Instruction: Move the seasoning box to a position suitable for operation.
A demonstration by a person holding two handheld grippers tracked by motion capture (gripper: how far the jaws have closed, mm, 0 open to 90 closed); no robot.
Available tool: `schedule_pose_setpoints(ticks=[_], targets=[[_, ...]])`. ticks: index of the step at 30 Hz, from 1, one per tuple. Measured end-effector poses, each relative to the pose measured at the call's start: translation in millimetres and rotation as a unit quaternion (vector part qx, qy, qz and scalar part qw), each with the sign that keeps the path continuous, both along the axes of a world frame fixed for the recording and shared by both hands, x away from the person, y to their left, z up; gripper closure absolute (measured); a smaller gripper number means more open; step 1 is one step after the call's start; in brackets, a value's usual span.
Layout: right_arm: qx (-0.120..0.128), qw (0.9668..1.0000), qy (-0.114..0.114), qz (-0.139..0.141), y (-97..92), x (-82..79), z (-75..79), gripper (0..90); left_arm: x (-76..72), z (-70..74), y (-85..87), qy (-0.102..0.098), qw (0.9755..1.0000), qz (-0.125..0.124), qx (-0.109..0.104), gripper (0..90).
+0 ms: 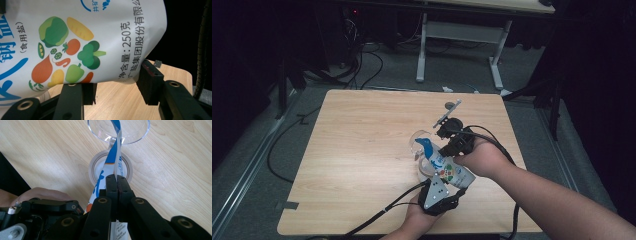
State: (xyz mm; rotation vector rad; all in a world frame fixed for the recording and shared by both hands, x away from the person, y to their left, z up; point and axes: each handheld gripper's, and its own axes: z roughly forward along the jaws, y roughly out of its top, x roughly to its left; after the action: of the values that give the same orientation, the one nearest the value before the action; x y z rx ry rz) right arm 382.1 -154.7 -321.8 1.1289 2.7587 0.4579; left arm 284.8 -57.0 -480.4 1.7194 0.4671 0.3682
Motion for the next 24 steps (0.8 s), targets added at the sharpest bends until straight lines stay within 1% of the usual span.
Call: schedule_pose_setpoints(ticks=[13, 16, 21, 24], targets=[[0.001, 1.0, 0.001, -0.005, 0.8, 0.3, -0.7, 90.0, 0.9, -0.2, 0.5, -0.001, 1.0, 0.0, 0.003, 54.5], [0.002, 1.0, 0.0, 0.0, 0.4, 0.4, -0.7, 90.0, 0.9, -0.4, 1.0, -0.001, 1.0, 0.0, 0.001, 54.6], [0.007, 1.0, 0.001, -0.002, -1.9, -0.7, -0.2, 90.0, 0.4, 0.6, 1.2, -0.003, 0.9999, -0.004, 0.009, 54.7], [0.008, 1.0, 0.001, -0.003, -2.2, -0.1, 0.1, 90.0, 0.6, 0.4, 2.2, -0.005, 0.9999, -0.003, 0.013, 54.6]])
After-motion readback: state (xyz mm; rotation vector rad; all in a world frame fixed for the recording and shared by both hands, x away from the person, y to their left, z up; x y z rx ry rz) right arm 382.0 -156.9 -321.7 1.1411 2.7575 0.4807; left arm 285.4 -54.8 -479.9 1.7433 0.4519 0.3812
